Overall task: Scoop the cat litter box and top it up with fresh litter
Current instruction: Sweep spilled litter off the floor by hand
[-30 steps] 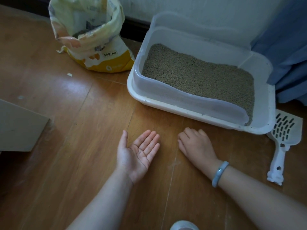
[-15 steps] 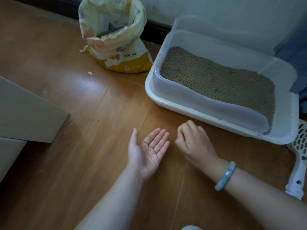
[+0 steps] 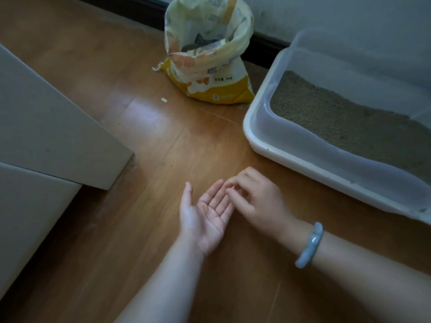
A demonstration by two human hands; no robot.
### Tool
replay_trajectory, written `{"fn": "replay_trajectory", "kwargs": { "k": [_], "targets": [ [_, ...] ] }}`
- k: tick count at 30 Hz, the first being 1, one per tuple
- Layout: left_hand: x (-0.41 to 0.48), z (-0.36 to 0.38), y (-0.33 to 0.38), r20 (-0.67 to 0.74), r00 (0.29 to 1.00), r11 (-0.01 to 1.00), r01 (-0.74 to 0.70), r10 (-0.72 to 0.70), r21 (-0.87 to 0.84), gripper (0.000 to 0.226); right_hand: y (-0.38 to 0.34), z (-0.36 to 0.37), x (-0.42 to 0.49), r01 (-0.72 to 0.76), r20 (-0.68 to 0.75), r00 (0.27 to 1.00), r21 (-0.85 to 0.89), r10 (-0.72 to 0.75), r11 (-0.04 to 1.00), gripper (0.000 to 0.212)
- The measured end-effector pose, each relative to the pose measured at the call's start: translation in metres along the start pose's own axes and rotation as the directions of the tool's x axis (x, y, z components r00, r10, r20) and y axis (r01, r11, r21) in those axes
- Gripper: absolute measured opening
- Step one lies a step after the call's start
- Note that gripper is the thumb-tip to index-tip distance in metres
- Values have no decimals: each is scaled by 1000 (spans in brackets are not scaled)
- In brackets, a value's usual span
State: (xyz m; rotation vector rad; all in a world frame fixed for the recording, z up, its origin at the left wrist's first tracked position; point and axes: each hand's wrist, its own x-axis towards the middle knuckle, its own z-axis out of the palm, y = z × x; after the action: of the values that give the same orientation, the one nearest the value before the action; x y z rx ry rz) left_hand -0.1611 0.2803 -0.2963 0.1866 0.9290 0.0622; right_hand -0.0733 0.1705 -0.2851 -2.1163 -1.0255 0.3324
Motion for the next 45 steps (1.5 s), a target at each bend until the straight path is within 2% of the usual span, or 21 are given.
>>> {"fn": "replay_trajectory", "kwargs": {
  "k": [2,6,10,13,19,24,27,29,31,36,41,45],
  "targets": [
    [-2,-11,13,-32,998,998,-48,47,-29,68,7,11,15,-110,-23,993,82,112,991,14],
    [-9,-31,41,-96,987,986,-141,133,-91,67,23,39,52,-169,75,983,-21,170,985,11],
    [-15,-48,65,-140,970,970,-213,196,-114,66,15,74,83,-64,201,975,-162,96,985,16],
    [-17,-54,78,-164,961,959,-247,224,-136,66,0,97,100,55,163,987,-256,-13,965,15],
    [-11,-51,89,-171,957,953,-262,235,-156,65,-7,119,117,99,73,994,-306,-80,947,11],
    [-3,-48,89,-160,960,955,-253,228,-154,66,-5,121,120,256,114,967,-384,-229,887,15],
    [-2,-48,89,-166,960,952,-252,224,-174,65,-4,123,119,207,58,978,-379,-200,902,12],
    [-3,-49,90,-168,960,950,-255,225,-183,65,-9,124,121,145,18,989,-360,-149,922,24],
    [-3,-51,92,-167,959,948,-258,228,-188,65,-13,127,123,143,16,989,-368,-147,919,30],
    [-4,-56,98,-183,954,940,-272,237,-203,65,-7,128,127,237,88,972,-392,-220,889,32],
    [-4,-60,101,-188,952,933,-282,243,-221,65,-7,131,130,326,92,944,-416,-318,849,25],
    [-2,-61,99,-174,954,934,-280,245,-220,65,-11,134,133,407,142,908,-520,-394,751,11]
  ]
}}
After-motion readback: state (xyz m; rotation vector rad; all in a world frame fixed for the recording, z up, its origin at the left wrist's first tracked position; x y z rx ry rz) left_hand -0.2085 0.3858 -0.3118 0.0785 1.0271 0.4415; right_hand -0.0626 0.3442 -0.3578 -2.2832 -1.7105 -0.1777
